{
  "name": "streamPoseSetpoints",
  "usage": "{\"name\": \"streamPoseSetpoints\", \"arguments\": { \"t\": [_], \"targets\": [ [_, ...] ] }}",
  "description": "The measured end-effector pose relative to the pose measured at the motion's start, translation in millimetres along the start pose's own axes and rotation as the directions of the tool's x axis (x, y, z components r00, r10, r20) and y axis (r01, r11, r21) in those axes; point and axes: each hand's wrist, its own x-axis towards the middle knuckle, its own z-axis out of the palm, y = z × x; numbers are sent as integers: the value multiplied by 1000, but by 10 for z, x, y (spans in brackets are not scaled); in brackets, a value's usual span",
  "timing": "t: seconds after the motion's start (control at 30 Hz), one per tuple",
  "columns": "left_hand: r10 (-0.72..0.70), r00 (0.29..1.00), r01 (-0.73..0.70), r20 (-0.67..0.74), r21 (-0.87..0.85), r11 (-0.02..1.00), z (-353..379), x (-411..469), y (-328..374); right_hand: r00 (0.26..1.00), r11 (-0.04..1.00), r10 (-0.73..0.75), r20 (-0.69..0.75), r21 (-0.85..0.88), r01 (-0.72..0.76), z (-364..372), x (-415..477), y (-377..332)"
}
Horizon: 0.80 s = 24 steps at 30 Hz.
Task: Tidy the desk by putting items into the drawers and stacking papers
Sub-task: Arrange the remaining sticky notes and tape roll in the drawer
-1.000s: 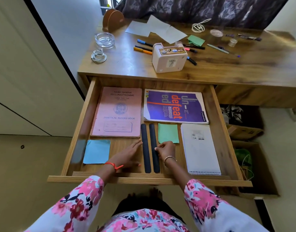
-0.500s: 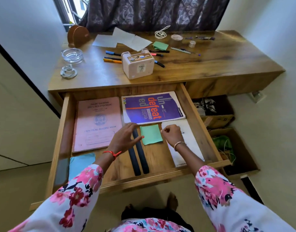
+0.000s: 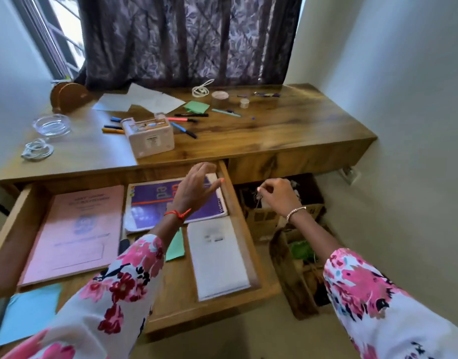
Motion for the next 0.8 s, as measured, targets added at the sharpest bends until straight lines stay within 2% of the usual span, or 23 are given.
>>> {"name": "streamPoseSetpoints", "arguments": {
  "t": [0.3, 0.47, 0.8],
  "targets": [
    [-27, 995, 38, -91, 122, 992, 415, 622, 668, 966, 963, -253, -46, -107, 247, -944, 385, 559],
    [-38, 996, 51, -75, 183, 982, 480, 923, 764, 957, 957, -286, -57, -78, 281, -1140, 758, 704],
    [-168, 986, 166, -6, 215, 962, 808, 1708, 282, 946, 942, -316, 72, -98, 322, -867, 1682, 899]
  ]
}}
